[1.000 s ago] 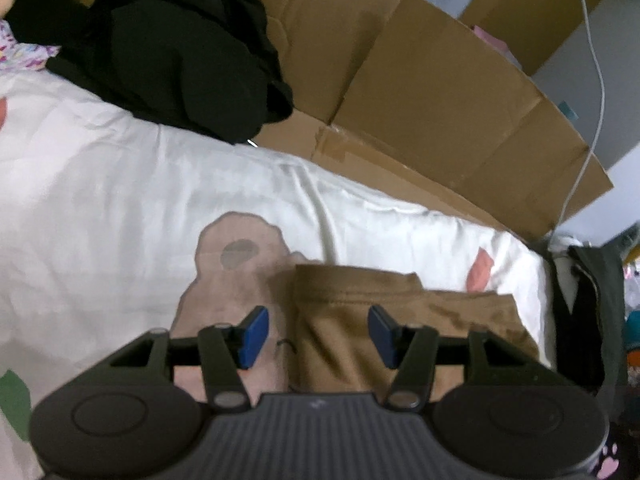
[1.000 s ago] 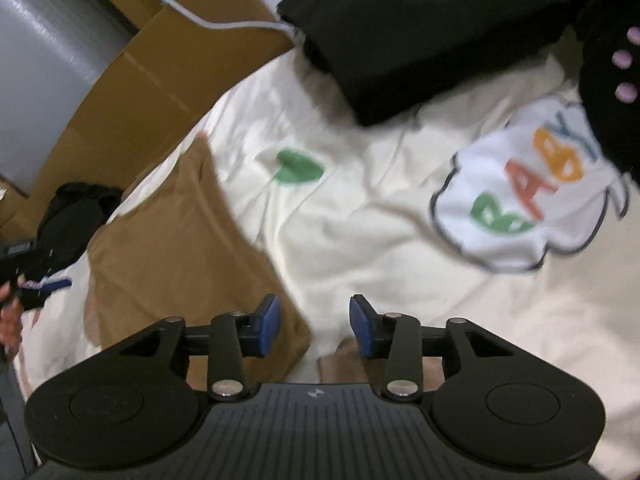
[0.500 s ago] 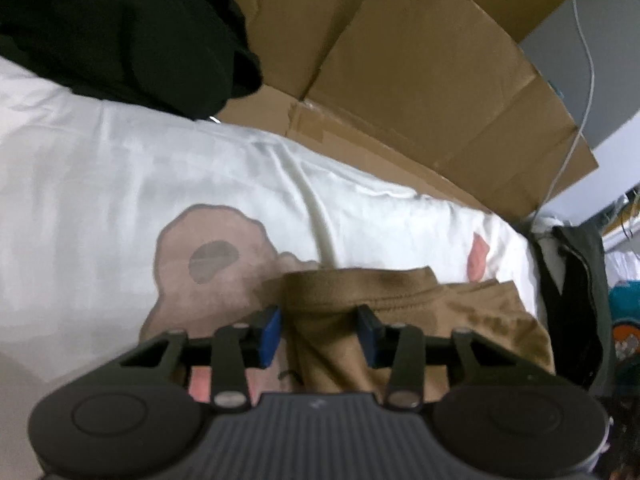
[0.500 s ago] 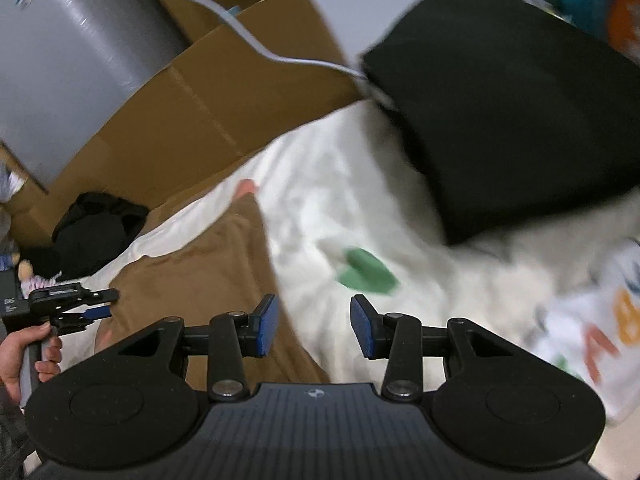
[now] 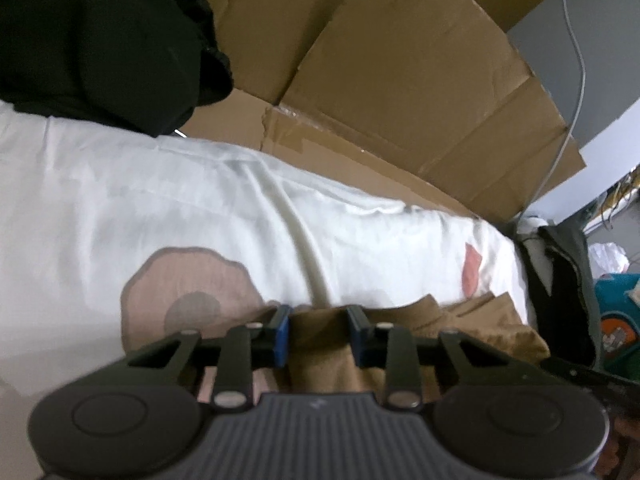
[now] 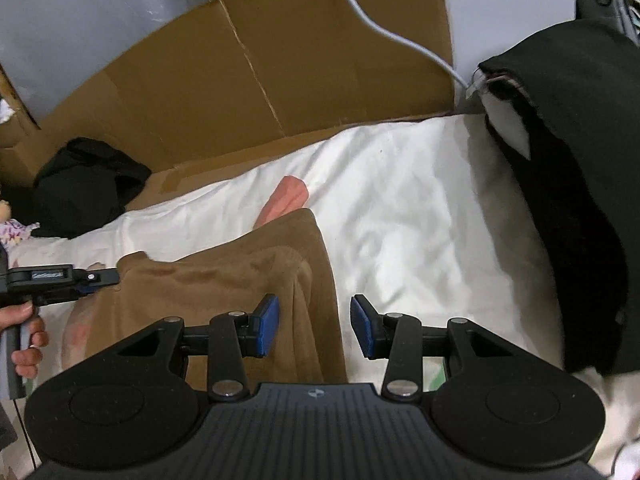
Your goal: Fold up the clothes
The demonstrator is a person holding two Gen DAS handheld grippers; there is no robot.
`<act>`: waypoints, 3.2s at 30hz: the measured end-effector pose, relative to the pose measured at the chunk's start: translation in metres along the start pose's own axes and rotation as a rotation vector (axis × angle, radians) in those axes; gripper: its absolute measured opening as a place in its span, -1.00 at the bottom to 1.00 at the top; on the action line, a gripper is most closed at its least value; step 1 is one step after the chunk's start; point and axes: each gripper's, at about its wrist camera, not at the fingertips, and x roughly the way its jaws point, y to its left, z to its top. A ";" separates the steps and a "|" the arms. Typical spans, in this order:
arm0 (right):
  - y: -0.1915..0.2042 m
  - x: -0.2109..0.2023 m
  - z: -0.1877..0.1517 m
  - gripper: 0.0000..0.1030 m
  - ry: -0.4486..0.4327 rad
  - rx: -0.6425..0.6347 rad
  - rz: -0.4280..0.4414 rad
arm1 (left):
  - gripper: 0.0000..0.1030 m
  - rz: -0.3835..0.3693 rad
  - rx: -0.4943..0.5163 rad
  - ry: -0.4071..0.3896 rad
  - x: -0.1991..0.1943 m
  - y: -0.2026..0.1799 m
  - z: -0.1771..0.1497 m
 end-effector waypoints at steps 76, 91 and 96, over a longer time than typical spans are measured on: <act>-0.044 -0.069 -0.043 -0.23 0.128 -0.065 0.066 | 0.00 -0.030 -0.069 0.097 -0.111 -0.054 -0.130; -0.060 -0.099 -0.108 -0.65 0.258 -0.053 0.018 | 0.05 0.005 -0.074 0.175 -0.124 -0.071 -0.200; -0.065 -0.114 -0.113 -0.98 0.240 -0.060 -0.012 | 0.05 0.032 -0.054 0.179 -0.136 -0.077 -0.209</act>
